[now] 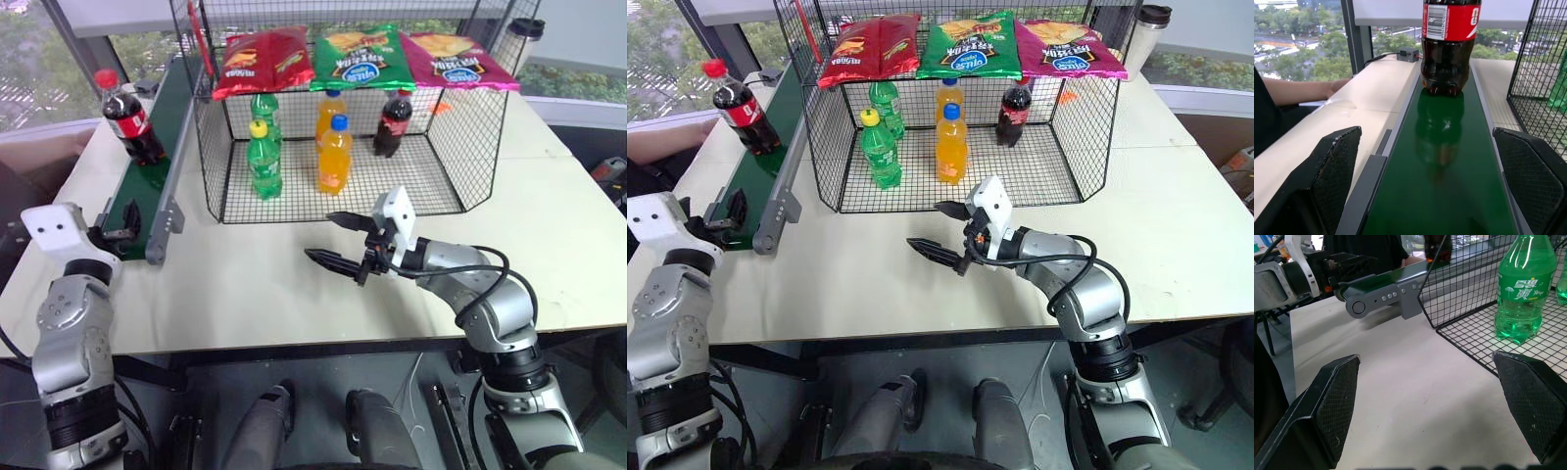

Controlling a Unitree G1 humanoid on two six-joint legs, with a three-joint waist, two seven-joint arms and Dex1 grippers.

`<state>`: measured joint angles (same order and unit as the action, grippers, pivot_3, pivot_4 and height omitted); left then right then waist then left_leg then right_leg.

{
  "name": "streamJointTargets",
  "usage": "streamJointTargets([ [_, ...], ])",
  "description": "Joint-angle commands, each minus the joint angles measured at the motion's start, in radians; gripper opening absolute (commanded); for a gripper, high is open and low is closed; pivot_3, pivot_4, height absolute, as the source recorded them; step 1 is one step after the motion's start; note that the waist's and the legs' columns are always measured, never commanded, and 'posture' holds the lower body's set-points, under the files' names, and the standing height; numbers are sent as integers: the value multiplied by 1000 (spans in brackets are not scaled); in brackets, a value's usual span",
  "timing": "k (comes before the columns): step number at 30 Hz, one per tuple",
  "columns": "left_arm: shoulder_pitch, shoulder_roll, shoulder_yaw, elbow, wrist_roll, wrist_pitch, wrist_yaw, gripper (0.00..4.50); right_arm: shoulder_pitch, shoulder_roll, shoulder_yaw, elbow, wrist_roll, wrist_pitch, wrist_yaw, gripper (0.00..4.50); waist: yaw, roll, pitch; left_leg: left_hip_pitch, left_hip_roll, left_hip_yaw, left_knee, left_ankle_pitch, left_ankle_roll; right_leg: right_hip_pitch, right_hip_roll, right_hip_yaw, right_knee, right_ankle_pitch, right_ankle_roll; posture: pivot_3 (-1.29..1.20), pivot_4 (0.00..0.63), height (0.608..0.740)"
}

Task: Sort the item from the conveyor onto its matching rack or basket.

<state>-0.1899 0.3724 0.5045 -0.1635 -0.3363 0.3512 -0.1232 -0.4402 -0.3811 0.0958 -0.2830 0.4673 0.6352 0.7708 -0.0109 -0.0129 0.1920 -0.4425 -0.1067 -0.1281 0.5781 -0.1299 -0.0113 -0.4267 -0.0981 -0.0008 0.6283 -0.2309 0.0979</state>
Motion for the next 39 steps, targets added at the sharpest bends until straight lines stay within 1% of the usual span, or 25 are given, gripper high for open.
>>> streamJointTargets([
  [1,-3,16,7,-15,6,-37,-1,4500,-3,-3,-3,-59,18,-7,-7,4467,0,0,0,0,0,0,0,0,0,0,0,0,0,0,0,0,150,738],
  [24,13,24,-43,14,71,-56,-8,4500,-1,-4,-2,-59,21,-6,-32,4467,0,0,0,0,0,0,0,0,0,0,0,0,0,0,0,0,150,738],
  [28,16,19,-51,16,57,-72,-32,4500,-1,-8,-2,-59,18,-6,-36,4467,0,0,0,0,0,0,-1,0,0,0,0,0,-1,0,0,0,150,738],
  [31,5,9,-30,10,13,-87,-53,3662,0,-12,-4,-63,20,-3,-40,4500,2,0,0,-1,0,-1,-1,0,0,0,0,0,-1,0,0,0,150,738],
  [32,-4,11,-24,3,-7,-73,-58,3199,0,-14,-5,-64,21,-1,-40,4500,2,0,0,-1,0,-1,-1,0,0,0,0,0,-1,0,0,0,150,738],
  [33,-11,15,-20,-4,-22,-60,-61,3018,0,-15,-5,-66,22,0,-40,4500,1,0,0,-1,0,-1,-1,0,0,0,0,0,-1,0,0,0,150,738],
  [39,-83,52,-33,-1,-63,-24,-73,3023,-14,-18,-24,-76,45,25,-48,4500,0,-1,0,-2,0,-2,-1,0,0,-1,0,-1,-2,0,0,0,150,738],
])
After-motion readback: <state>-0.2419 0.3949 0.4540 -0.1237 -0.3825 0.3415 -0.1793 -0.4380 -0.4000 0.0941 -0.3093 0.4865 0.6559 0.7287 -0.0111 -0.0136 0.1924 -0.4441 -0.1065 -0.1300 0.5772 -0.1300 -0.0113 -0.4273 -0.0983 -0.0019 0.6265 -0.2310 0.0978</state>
